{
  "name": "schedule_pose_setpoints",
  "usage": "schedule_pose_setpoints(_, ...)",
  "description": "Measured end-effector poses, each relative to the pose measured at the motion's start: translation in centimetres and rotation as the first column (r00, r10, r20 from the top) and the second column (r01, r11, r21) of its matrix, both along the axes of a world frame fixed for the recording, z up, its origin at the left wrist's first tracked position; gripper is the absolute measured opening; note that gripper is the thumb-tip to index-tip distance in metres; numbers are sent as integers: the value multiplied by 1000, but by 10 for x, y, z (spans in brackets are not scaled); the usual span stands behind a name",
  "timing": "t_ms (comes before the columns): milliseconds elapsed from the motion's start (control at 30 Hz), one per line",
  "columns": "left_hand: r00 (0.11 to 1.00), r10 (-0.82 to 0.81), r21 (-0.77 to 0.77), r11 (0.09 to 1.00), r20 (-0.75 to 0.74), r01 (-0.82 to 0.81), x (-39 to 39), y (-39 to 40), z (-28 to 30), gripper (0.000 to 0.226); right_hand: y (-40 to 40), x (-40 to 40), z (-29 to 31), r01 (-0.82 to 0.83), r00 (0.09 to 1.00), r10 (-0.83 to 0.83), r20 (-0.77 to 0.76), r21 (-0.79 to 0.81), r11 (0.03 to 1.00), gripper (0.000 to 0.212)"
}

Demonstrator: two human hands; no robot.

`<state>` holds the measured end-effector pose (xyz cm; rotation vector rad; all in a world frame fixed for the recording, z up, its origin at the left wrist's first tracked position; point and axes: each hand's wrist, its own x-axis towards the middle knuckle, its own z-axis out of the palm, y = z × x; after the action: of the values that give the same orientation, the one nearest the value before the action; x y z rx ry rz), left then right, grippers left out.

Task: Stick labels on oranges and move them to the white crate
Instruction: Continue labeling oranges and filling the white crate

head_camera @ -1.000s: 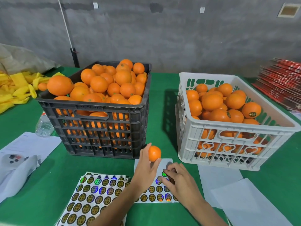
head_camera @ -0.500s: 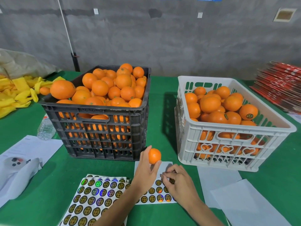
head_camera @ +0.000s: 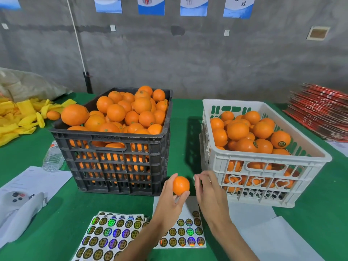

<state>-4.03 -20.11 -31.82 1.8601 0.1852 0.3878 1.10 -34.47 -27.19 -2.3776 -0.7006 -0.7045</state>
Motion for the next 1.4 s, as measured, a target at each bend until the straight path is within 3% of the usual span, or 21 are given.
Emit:
schedule_pose_setpoints(167,990,21,-116,993,137,-5,5,-10,64,62,10,-2,46,-14,978,15,208,-9,1000,15)
schedule_pose_setpoints(267,975,59,12,998,213,-63,12,-7,105,68,14,-9,77,-52,970,27,240,96,994,26)
schedule_pose_setpoints(400,954,25,272,956,299,-110,28,-1,155,77,21,-6,121,-75,997,67,47,205,976,52)
schedule_pose_setpoints(500,945,-219,382,917,241,115,42,10,186,85,17,21,151,-81,993,106,-60,331,940,59)
schedule_pose_setpoints(567,942,-272,485,862,199,146,50,26,203,78,10,45,164,-28,993,62,-97,320,947,55)
schedule_pose_setpoints(633,971,-116,657,753,209,-52,62,54,217,64,4,66,169,52,996,-32,-89,237,970,50)
schedule_pose_setpoints(700,983,100,708,683,157,-183,76,88,230,58,-4,84,170,121,992,-112,-58,181,976,44)
schedule_pose_setpoints(800,950,311,678,700,-6,-224,101,130,245,63,-13,108,176,98,995,-95,-27,152,983,55)
schedule_pose_setpoints(1067,841,511,743,631,-181,-224,156,176,241,83,-6,117,156,-23,994,4,108,172,985,33)
schedule_pose_setpoints(1167,857,512,732,608,-64,-308,154,171,245,70,-1,114,152,-62,995,50,82,155,986,33)
schedule_pose_setpoints(1267,868,457,674,580,196,-457,135,149,260,67,10,106,155,-177,983,163,80,225,958,36)
schedule_pose_setpoints(1400,840,265,511,694,473,-507,88,87,269,73,26,81,165,-325,934,356,0,410,852,56)
